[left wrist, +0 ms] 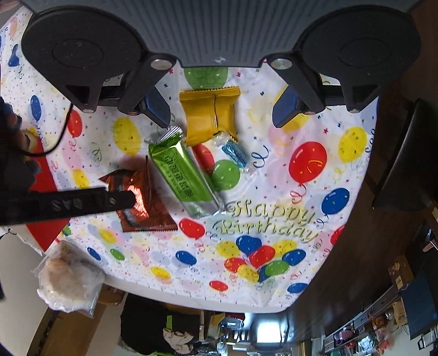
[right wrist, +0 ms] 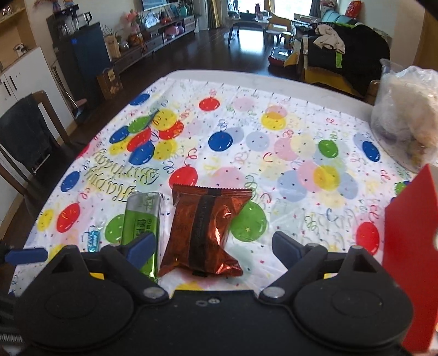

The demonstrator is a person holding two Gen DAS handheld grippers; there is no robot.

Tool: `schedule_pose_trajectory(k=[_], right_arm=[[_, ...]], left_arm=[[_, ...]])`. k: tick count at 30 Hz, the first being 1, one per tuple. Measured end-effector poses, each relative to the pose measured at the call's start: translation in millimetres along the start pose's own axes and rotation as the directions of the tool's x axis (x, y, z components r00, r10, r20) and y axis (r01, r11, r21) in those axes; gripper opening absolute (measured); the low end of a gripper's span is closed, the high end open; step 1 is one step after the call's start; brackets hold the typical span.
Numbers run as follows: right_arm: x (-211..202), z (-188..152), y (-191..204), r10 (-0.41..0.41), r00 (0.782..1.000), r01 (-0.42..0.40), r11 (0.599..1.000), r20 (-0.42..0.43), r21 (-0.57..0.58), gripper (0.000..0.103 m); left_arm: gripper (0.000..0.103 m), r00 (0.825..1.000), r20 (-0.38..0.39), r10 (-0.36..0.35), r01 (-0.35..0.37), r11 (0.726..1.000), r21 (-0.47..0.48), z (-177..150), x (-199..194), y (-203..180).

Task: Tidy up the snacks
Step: 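Grasp the brown foil bag with the right tool while the left tool grasps the yellow pastry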

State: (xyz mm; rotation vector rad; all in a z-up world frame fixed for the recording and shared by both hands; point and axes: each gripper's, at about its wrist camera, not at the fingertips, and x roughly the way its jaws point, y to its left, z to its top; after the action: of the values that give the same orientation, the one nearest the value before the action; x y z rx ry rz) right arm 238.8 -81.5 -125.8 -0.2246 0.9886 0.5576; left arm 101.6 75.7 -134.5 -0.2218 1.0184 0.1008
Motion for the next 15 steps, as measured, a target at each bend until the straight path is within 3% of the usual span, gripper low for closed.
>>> schedule_pose_trajectory(k=[11, 15], right_arm=[[31.6, 10.4, 7.7, 0.001, 0.999, -0.001, 1.0, -0.045, -0.006, 0.073], [36.9, 9.6, 9.3, 0.0, 0.998, -0.001, 1.0, -0.064, -0.008, 0.059]], left_arm=[[0.081, 1.0, -0.028, 0.01, -0.009, 1.0, 0.026, -2.6, 22.4, -9.1], [0.07, 0.999, -0.05, 0.006, -0.005, 1.0, 0.009, -2.1, 27.7, -6.4]])
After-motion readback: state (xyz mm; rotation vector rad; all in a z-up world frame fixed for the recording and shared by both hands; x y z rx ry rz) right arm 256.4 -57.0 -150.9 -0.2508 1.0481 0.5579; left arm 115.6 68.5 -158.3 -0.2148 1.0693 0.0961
